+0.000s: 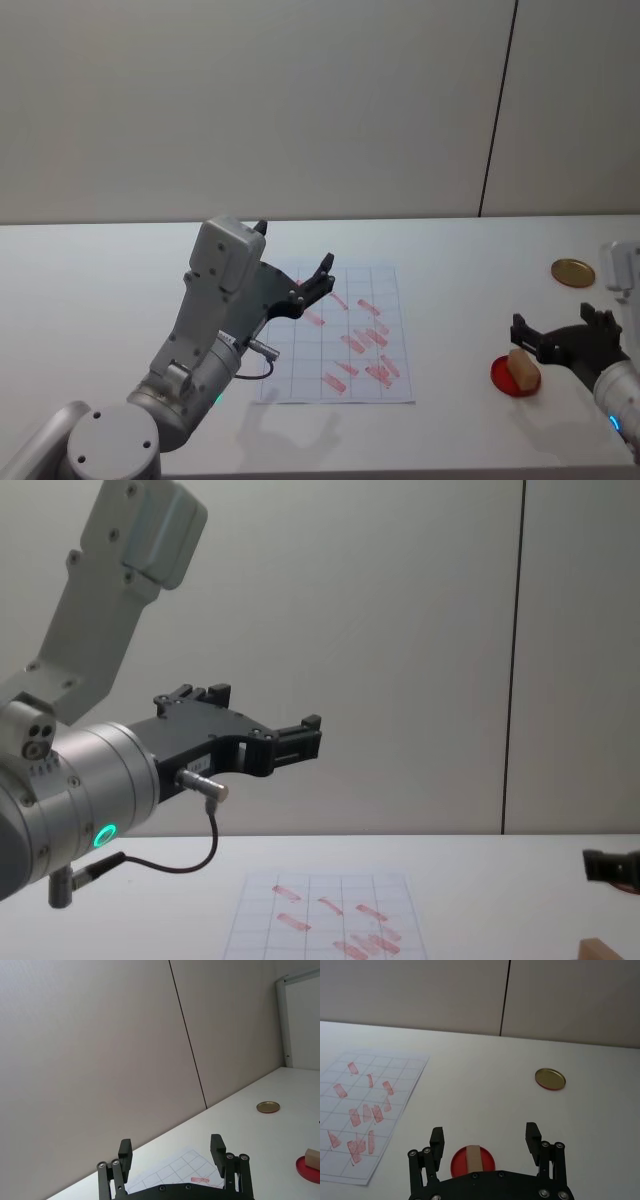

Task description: Use the one hand to pick up the stamp and affix it onto the A4 paper.

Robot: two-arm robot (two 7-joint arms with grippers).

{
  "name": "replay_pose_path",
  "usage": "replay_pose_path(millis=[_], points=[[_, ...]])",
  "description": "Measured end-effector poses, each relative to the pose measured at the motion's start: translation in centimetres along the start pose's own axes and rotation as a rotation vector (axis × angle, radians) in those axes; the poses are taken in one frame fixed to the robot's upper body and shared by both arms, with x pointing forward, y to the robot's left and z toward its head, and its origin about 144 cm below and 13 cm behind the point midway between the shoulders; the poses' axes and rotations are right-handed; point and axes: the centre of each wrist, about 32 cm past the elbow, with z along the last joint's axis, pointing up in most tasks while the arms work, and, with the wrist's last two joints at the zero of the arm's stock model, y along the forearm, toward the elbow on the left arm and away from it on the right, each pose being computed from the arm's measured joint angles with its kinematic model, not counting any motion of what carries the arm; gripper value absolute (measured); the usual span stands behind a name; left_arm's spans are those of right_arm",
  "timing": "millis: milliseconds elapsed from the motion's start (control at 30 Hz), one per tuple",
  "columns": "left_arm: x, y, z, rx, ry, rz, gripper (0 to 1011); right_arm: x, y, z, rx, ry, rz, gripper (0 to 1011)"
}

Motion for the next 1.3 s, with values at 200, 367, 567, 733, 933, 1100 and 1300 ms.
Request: replay_pose_path(millis=[200, 367, 567, 733, 933, 1100, 1300], points=[[0.0, 0.0, 0.0, 0.000, 0.000, 0.000, 993, 0.5, 0.7, -0.6, -0.037, 0.005, 0.004, 1001], [0.0, 0.0, 0.0, 0.000, 0.000, 0.000, 993, 0.7, 1.3, -0.9, -0.060, 0.009, 0.010, 1001], [0.0, 0.0, 0.0, 0.000, 0.000, 0.000, 993, 0.8, 2.1, -1.5, -0.093, 0.009, 0.017, 1001], [0.0, 0.0, 0.0, 0.000, 0.000, 0.000, 993, 0.9, 2.6, -2.0, -0.117, 0.007, 0.021, 1001], [0.0, 0.0, 0.0, 0.000, 0.000, 0.000, 993, 0.9, 3.2, -2.5, -0.140, 0.001, 0.028, 1001], [0.0, 0.0, 0.0, 0.000, 0.000, 0.000, 993, 0.9, 3.6, -2.8, -0.152, -0.003, 0.033, 994], [0.0, 0.0, 0.0, 0.000, 0.000, 0.000, 993, 0.8, 4.0, -3.2, -0.163, -0.010, 0.043, 832]])
